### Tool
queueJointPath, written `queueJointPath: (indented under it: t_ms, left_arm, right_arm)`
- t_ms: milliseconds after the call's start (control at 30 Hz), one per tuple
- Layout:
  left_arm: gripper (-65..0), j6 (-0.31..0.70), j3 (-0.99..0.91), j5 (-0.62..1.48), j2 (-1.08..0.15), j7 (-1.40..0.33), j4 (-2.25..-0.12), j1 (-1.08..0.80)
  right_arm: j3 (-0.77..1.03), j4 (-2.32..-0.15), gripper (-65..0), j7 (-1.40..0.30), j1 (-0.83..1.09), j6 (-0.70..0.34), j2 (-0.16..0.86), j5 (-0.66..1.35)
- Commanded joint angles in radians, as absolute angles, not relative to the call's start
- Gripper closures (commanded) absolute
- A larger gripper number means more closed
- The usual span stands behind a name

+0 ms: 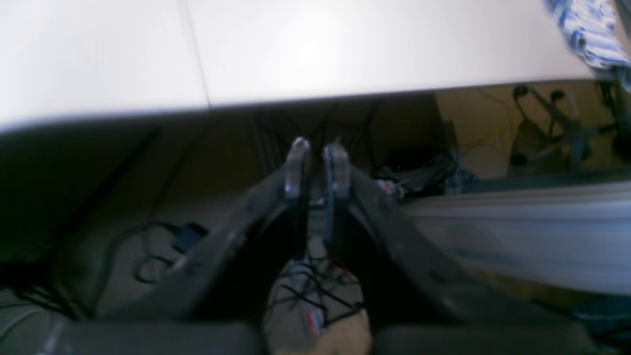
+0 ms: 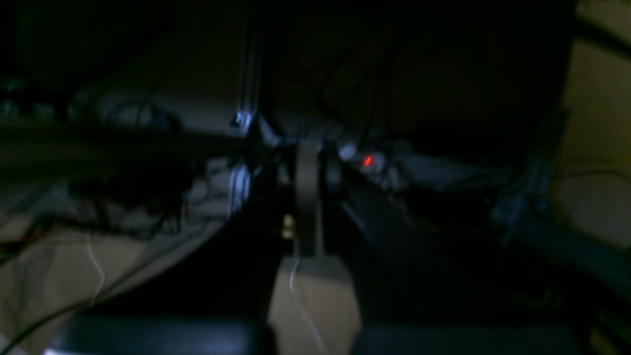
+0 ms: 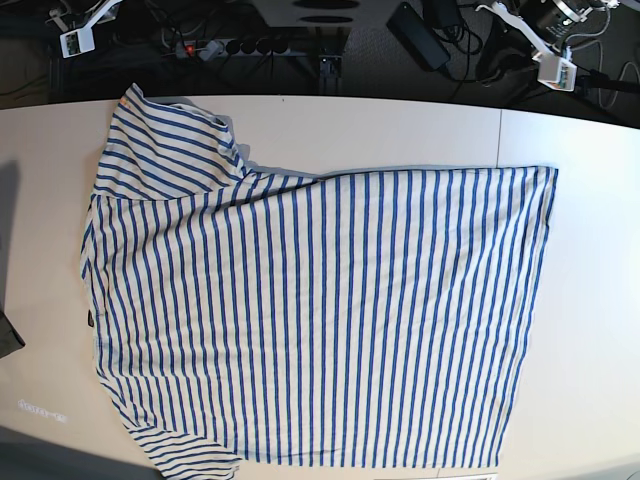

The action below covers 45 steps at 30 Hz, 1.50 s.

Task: Fold the T-shirt properly
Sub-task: 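Move both grippers from rest toward the shirt's collar-side corners, then grasp the shirt's shoulder corners with the right and left grippers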

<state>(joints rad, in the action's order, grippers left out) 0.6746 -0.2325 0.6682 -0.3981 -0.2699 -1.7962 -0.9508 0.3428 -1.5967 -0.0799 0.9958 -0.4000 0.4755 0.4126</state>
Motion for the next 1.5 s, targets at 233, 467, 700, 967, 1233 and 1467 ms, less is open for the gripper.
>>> queueJointPath:
  t_ms: [233,467,700,967,1233,1467]
  left_arm:
    - [-15.2,0.698,-0.336,0.692,-0.488,-0.233,-1.895,-0.992]
    - [-37.9,0.698,-0.373,0.657,-0.522,-0.216,-1.9,-0.991]
    - [-41.0,0.693,-0.373,0.654,-0.557,-0.239,-1.9,-0.978]
    - [-41.0,0.693,-0.373,0.654,-0.585,-0.252,-1.9,-0.978]
    - [-41.0,0.693,-0.373,0.654,-0.585,-0.253,-1.9,-0.978]
    - [-41.0,0.693,-0.373,0.654,-0.585,-0.271,-1.9,-0.978]
  right_arm:
    - [0.474,-1.733,-3.7,-0.11,0.992,-0.427,0.524,0.532]
    - [0.482,-1.74,-38.0,-0.186,0.881,-0.415,0.543,0.574]
    - [0.481,-1.708,-42.0,-0.324,0.742,-0.413,0.559,0.693]
    - [0.48,-1.604,-43.2,-0.368,0.715,-0.416,0.553,0.788]
    - [0.476,-1.567,-43.2,-0.391,0.714,-0.417,0.548,0.825]
    - [0.42,-1.567,-43.2,-0.427,0.694,-0.42,0.548,0.857]
